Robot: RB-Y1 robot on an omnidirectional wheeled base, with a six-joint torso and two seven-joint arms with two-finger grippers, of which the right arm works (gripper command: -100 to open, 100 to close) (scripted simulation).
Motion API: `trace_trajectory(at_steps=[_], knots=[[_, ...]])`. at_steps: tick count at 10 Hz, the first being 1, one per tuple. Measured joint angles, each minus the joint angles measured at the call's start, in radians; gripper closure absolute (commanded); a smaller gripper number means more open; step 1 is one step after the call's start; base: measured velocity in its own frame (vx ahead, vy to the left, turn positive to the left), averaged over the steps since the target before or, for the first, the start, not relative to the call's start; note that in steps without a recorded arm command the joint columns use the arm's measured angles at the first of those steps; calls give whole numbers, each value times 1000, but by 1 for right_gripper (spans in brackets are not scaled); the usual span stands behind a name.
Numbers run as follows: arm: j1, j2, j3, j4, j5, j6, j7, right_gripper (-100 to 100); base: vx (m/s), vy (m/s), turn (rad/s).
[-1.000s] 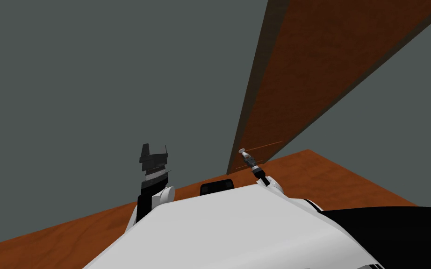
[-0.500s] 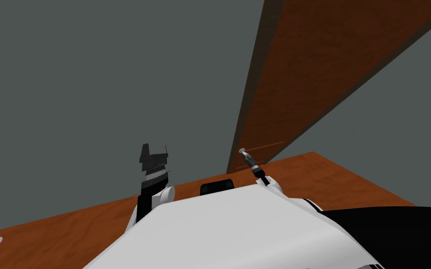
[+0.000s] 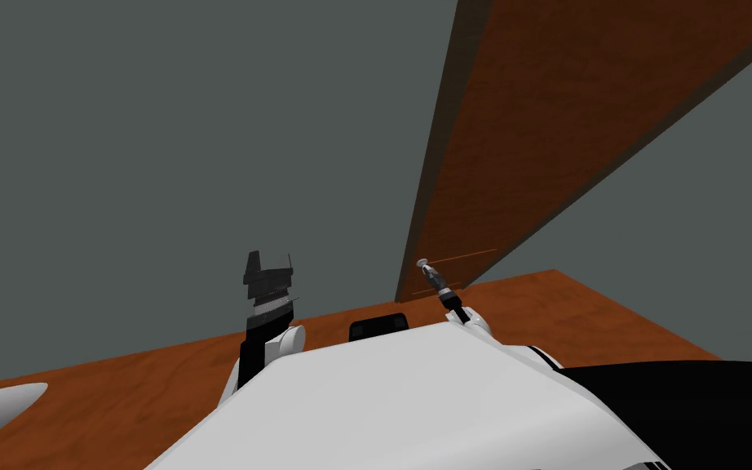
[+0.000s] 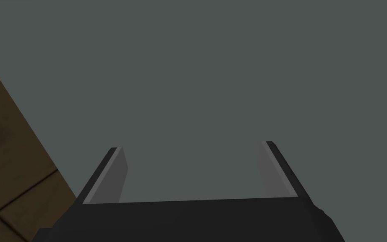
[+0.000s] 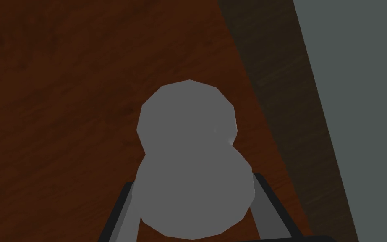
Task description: Pull the door open
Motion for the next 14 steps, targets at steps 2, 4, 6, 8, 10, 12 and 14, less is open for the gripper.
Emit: trace_trajectory(at_steps=[2, 4, 6, 8, 10, 12, 14], knots=[[-1, 0, 6, -4, -16, 4, -43, 100, -41, -22, 74], [-1, 0, 14, -10, -37, 11, -92, 100, -42, -30, 54], [-2, -1, 24, -13, -63, 16, -146, 100, -53, -35, 82], [-3, -2, 31, -14, -82, 19, -195, 100, -34, -18, 51], [-8, -2, 37, -7, -99, 20, -237, 100, -46, -30, 89], [-9, -4, 46, -11, -123, 26, -290, 100, -41, -28, 59], [2, -2, 53, -36, -141, 41, -337, 100, -35, -24, 54]])
